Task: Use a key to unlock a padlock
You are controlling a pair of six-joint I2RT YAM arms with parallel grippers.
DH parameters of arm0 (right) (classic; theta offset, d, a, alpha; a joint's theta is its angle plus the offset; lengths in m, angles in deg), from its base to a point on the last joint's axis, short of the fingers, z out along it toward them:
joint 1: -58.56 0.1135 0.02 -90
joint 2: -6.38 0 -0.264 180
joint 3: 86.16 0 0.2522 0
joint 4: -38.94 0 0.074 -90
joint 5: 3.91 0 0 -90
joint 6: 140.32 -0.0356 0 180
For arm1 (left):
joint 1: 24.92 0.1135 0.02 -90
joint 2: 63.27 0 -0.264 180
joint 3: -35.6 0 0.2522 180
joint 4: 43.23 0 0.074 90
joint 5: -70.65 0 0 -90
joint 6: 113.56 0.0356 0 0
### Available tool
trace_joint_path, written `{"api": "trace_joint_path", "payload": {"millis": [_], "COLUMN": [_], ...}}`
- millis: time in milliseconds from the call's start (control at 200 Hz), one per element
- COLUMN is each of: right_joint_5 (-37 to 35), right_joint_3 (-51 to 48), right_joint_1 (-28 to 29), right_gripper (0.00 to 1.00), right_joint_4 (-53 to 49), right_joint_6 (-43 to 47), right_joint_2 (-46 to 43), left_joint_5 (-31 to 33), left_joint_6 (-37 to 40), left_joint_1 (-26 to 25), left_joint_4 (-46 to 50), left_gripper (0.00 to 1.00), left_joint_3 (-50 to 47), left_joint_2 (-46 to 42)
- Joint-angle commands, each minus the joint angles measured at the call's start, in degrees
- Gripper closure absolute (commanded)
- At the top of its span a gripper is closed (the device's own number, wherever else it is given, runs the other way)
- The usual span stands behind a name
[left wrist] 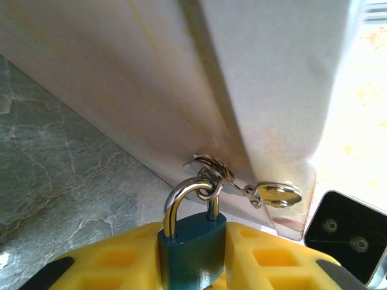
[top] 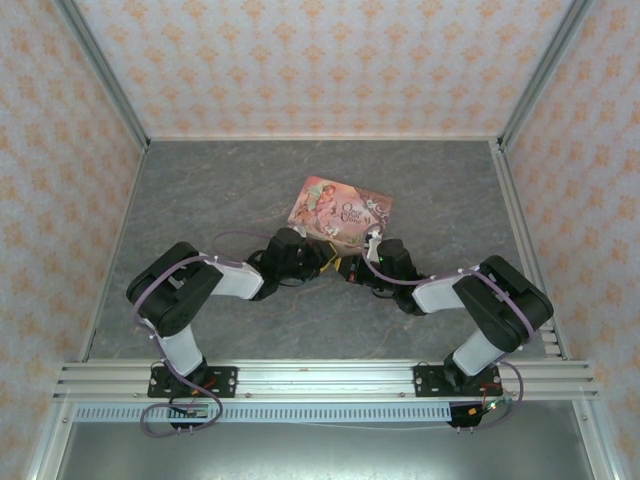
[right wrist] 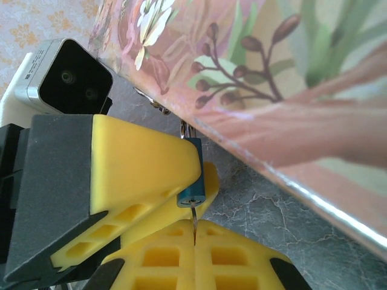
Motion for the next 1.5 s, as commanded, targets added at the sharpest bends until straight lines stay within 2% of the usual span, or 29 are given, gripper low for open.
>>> {"api": "trace_joint_path", "payload": {"millis": [0, 255, 365, 420, 571, 696, 856, 1006, 1186, 1341, 1496], "right_joint_5": [1.2, -1.4, -3.6, -4.8, -8.4, -11.0, -11.2, -15.4, -24.2, -25.7, -33.4], "right_joint_3": [1.8, 0.9, 0.4, 0.1, -0.2, 0.5, 1.4, 2.4, 3.7, 3.1, 1.4], "right_joint_1": [0.5, 0.5, 0.5, 0.5, 0.5, 0.5, 1.0, 5.1, 11.9, 12.4, 16.2], "right_gripper": [1.0, 0.9, 0.75, 0.69, 0.58, 0.56, 0.55, 0.55, 0.54, 0.54, 0.54], "right_joint_4": [2.3, -2.5, -7.6, -10.4, -19.2, -26.7, -33.1, -37.6, -39.5, -38.5, -36.4], "right_joint_6": [-0.5, 2.0, 4.6, 6.1, 11.2, 18.3, 32.3, 46.9, 61.8, 66.5, 77.2], "right_joint_2": [-1.2, -4.9, -8.4, -10.3, -17.3, -24.7, -33.4, -39.1, -39.4, -38.9, -36.2], "left_joint_5": [0.6, 2.2, 2.4, 2.4, 2.0, 1.3, 1.6, 1.0, -0.2, 0.0, -0.3], "left_joint_6": [-0.4, 0.6, 0.4, 0.3, -0.5, -1.7, -1.9, -1.9, -2.2, -2.5, -3.0], "left_joint_1": [-0.6, -0.7, -0.6, -0.7, -0.7, -0.7, -0.7, -0.7, -0.7, -0.7, -0.7], "left_joint_4": [-1.1, 3.1, 5.1, 6.4, 9.0, 10.4, 14.4, 17.7, 18.7, 18.5, 18.5], "left_gripper": [0.75, 0.93, 1.0, 1.0, 1.0, 1.0, 1.0, 1.0, 1.0, 1.0, 1.0], "left_joint_3": [1.1, 0.8, 1.1, 1.3, 1.9, 2.4, 3.4, 4.7, 5.9, 5.9, 5.9], "left_joint_2": [0.8, -2.0, -3.6, -4.4, -5.7, -6.6, -8.7, -9.7, -9.2, -8.4, -8.5]}}
